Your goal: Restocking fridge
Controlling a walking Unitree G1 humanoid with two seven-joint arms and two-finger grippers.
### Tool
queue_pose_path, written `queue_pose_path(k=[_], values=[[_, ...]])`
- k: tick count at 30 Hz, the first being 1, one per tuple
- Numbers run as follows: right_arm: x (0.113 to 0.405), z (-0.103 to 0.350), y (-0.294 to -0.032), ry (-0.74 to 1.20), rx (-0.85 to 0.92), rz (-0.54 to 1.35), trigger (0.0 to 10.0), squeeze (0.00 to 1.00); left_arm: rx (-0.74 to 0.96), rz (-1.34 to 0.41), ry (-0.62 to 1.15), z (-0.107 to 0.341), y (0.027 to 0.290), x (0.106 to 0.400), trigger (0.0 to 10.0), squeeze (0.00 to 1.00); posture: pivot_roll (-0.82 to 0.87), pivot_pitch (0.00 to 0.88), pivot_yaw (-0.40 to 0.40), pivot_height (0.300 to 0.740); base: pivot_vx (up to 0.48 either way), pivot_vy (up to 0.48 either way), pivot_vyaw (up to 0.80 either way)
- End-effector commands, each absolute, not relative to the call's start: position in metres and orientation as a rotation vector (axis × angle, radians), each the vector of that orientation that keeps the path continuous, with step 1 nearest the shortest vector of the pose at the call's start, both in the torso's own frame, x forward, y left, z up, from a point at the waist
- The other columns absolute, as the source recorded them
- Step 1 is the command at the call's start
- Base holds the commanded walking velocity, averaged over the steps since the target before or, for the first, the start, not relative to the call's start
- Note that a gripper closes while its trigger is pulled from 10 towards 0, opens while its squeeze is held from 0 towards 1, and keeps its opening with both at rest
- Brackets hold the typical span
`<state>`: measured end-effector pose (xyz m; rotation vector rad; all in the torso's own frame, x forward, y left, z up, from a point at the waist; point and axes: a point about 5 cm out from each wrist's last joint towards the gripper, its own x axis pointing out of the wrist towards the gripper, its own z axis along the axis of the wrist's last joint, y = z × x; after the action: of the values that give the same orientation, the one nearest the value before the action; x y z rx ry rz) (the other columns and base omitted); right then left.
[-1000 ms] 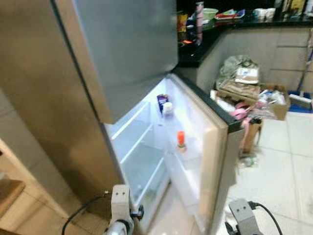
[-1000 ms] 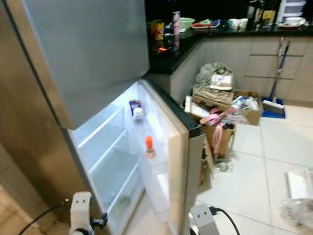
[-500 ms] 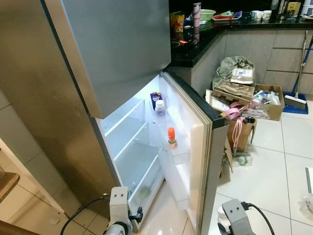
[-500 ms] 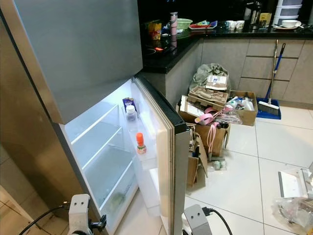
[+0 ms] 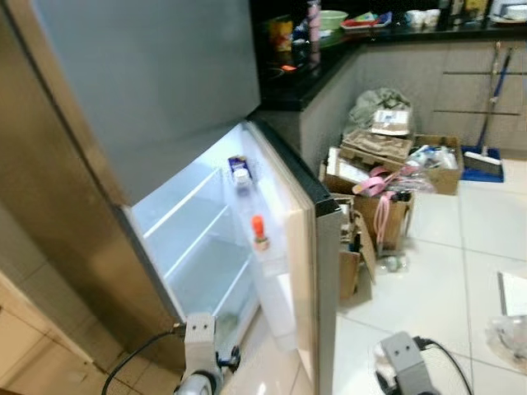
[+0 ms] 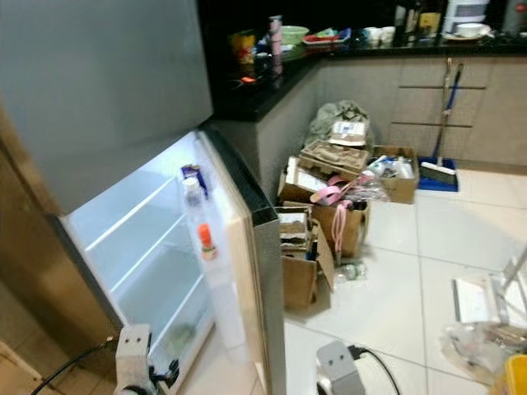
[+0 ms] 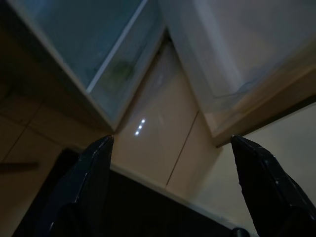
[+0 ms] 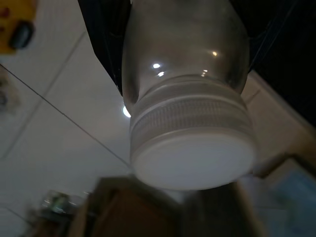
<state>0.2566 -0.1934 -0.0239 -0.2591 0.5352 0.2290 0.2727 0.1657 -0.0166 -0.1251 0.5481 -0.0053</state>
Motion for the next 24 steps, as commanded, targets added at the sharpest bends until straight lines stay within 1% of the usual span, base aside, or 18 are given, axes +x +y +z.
queue_pose_path(k=[1, 9, 12, 15, 18, 19, 20, 21, 23, 24], values=[[0.258, -0.023, -0.183, 0.518, -0.251, 0.26, 10.0, 0.0, -0.14, 0.023, 0.577, -0.023, 0.172, 0.265, 10.0, 0.0, -0.09, 0.079, 0.063, 0.74, 0.0, 0.0, 0.0], [0.258, -0.023, -0.182, 0.514, -0.25, 0.264, 10.0, 0.0, -0.14, 0.019, 0.572, -0.024, 0.172, 0.263, 10.0, 0.0, -0.09, 0.082, 0.062, 0.74, 0.0, 0.0, 0.0], [0.263, -0.018, -0.178, 0.483, -0.239, 0.273, 10.0, 0.0, -0.126, 0.001, 0.575, -0.024, 0.172, 0.264, 10.0, 0.0, -0.09, 0.083, 0.062, 0.74, 0.0, 0.0, 0.0], [0.274, -0.006, -0.164, 0.415, -0.228, 0.349, 10.0, 0.0, -0.123, -0.011, 0.563, -0.022, 0.172, 0.265, 10.0, 0.0, -0.09, 0.088, 0.062, 0.74, 0.0, 0.0, 0.0], [0.284, 0.01, -0.13, 0.357, -0.14, 0.584, 10.0, 0.0, -0.111, -0.029, 0.528, -0.015, 0.173, 0.271, 10.0, 0.0, -0.08, 0.103, 0.059, 0.74, 0.0, 0.0, 0.0], [0.284, 0.01, -0.13, 0.357, -0.14, 0.584, 10.0, 0.0, -0.111, -0.029, 0.528, -0.015, 0.173, 0.271, 10.0, 0.0, -0.08, 0.103, 0.059, 0.74, 0.0, 0.0, 0.0], [0.288, 0.017, -0.119, 0.332, -0.123, 0.662, 10.0, 0.0, -0.107, -0.034, 0.511, -0.013, 0.173, 0.273, 10.0, 0.0, -0.08, 0.114, 0.053, 0.74, 0.0, 0.0, 0.0], [0.289, 0.021, -0.113, 0.318, -0.119, 0.703, 10.0, 0.0, -0.105, -0.037, 0.5, -0.011, 0.174, 0.274, 10.0, 0.0, -0.08, 0.114, 0.053, 0.74, 0.0, 0.0, 0.0], [0.289, 0.021, -0.113, 0.318, -0.119, 0.703, 10.0, 0.0, -0.105, -0.037, 0.5, -0.011, 0.174, 0.274, 10.0, 0.0, -0.08, 0.114, 0.053, 0.74, 0.0, 0.0, 0.0], [0.296, 0.033, -0.1, 0.286, -0.109, 0.789, 10.0, 0.0, -0.105, -0.045, 0.462, -0.004, 0.174, 0.278, 10.0, 0.0, -0.06, 0.13, 0.042, 0.74, 0.0, 0.0, 0.0]])
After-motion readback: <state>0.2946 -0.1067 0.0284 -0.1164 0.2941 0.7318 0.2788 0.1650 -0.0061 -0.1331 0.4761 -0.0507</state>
